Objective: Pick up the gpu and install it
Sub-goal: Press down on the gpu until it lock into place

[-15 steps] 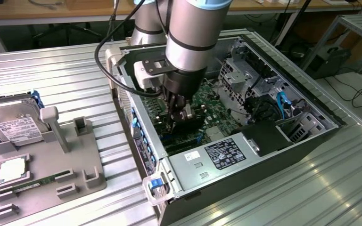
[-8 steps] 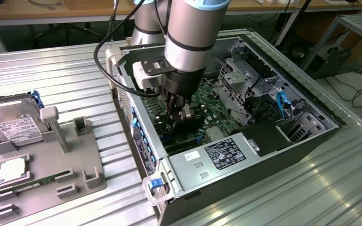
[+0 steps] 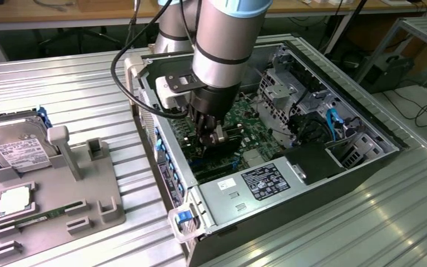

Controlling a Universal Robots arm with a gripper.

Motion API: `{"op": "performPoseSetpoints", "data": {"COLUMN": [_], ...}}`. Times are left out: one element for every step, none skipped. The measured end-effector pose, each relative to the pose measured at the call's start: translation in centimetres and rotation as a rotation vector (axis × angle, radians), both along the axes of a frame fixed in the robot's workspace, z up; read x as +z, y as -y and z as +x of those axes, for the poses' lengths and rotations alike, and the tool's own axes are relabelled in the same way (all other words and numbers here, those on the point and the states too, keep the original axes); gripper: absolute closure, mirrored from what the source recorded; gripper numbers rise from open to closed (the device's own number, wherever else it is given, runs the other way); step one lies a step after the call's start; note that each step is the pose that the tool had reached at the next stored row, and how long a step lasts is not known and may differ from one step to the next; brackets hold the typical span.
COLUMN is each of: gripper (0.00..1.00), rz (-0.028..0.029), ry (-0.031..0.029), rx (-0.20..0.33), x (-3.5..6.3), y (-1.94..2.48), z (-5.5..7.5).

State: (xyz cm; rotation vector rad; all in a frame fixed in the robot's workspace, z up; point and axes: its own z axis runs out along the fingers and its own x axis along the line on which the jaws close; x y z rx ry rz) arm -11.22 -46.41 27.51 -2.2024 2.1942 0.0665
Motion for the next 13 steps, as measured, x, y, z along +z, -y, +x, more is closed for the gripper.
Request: {"op": "performPoseSetpoints", "data": {"gripper": [0.89, 0.89, 0.89, 0.89, 0.89, 0.89, 0.89, 0.89, 0.89, 0.89, 0.89, 0.89, 0.89], "rz": [-0.0006, -0.0008, -0.0014, -0.0014, -0.0008, 0.0020, 0.0054, 0.0068, 0.0059, 0.0045, 0.0048, 0.0049, 0.0050], "ry": [-0.0004, -0.0005, -0.0010, -0.0010, -0.0006, -0.0002, 0.0009, 0.0015, 0.0007, 0.0000, 0.0002, 0.0002, 0.0005], "rx": [0.000, 0.001, 0.001, 0.001, 0.001, 0.002, 0.002, 0.002, 0.002, 0.002, 0.002, 0.002, 0.003], "x": [-0.15, -0.33, -0.48, -0.56, -0.59, -0.63, -0.46, -0.23, 0.20, 0.71, 0.96, 1.13, 1.14], "y": [0.00, 0.00, 0.00, 0.00, -0.01, -0.02, -0.03, -0.04, -0.03, -0.02, -0.02, -0.02, -0.02], "z": [0.0, -0.1, -0.1, -0.1, -0.1, -0.1, -0.1, -0.1, -0.1, -0.1, -0.1, -0.1, -0.1]}}
